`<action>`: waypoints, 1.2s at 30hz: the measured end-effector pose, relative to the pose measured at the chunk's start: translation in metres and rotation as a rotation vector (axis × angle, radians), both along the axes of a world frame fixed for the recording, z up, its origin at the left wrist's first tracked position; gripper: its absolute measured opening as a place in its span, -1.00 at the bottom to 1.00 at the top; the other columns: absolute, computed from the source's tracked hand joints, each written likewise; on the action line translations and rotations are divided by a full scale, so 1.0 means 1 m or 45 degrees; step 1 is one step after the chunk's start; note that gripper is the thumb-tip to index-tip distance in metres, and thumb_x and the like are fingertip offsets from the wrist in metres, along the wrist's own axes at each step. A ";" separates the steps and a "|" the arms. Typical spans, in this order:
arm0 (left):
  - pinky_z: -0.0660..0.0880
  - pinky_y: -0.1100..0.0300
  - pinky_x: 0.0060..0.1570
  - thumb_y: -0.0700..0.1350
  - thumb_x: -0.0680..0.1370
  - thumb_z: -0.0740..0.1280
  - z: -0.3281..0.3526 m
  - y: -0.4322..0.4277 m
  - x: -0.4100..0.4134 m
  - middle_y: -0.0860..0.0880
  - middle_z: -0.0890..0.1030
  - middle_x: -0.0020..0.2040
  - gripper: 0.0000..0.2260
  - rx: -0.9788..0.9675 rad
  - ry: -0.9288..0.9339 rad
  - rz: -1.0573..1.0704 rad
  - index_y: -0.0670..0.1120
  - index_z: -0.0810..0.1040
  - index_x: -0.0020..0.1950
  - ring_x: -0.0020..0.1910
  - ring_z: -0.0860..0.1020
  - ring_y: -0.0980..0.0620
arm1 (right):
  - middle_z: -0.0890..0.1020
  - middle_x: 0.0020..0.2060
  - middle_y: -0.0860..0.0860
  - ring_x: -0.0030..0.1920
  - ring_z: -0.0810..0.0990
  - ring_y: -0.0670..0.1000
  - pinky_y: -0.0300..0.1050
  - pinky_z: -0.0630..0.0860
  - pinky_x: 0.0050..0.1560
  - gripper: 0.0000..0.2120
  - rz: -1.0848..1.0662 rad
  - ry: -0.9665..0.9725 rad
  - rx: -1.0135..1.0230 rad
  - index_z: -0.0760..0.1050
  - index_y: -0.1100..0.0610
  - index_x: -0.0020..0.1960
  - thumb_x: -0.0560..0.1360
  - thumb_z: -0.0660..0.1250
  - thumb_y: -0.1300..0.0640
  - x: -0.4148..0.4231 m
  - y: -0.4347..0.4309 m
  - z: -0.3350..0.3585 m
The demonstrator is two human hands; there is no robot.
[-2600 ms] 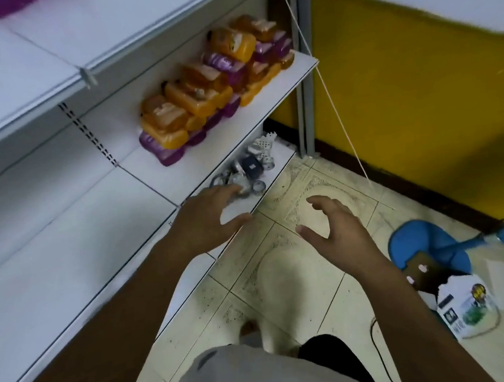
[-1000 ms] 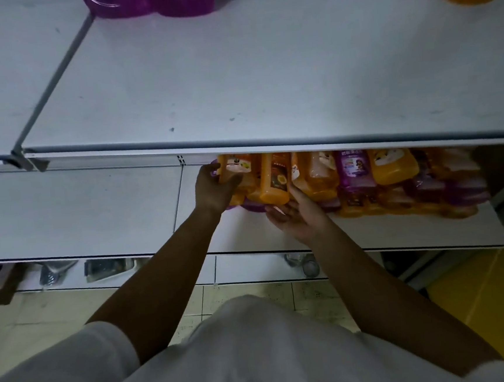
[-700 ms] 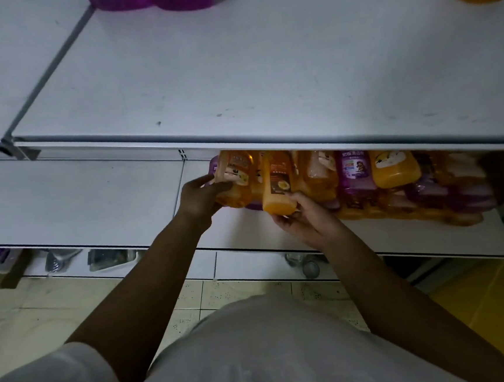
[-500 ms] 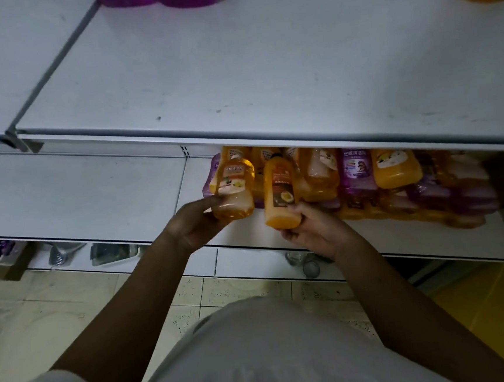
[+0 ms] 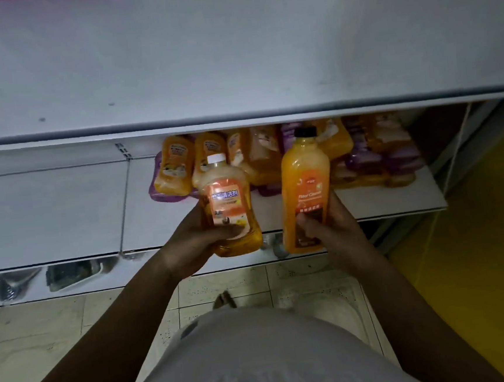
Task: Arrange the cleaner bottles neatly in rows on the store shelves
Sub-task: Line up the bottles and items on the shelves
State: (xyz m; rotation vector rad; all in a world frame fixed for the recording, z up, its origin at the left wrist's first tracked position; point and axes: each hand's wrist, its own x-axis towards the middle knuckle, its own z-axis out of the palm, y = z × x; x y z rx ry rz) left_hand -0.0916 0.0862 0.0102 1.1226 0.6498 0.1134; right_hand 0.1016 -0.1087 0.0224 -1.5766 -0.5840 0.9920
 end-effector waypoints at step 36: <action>0.66 0.03 0.19 -0.08 0.38 0.67 0.321 0.010 0.204 0.01 0.71 0.23 -0.31 1.276 -0.486 0.234 -0.05 0.50 0.46 0.22 0.69 -0.03 | 0.71 0.21 -0.04 0.22 0.69 0.03 0.26 0.61 0.26 -0.30 -0.363 -0.812 0.565 0.41 -0.07 0.43 0.38 0.58 -0.17 0.241 0.030 0.271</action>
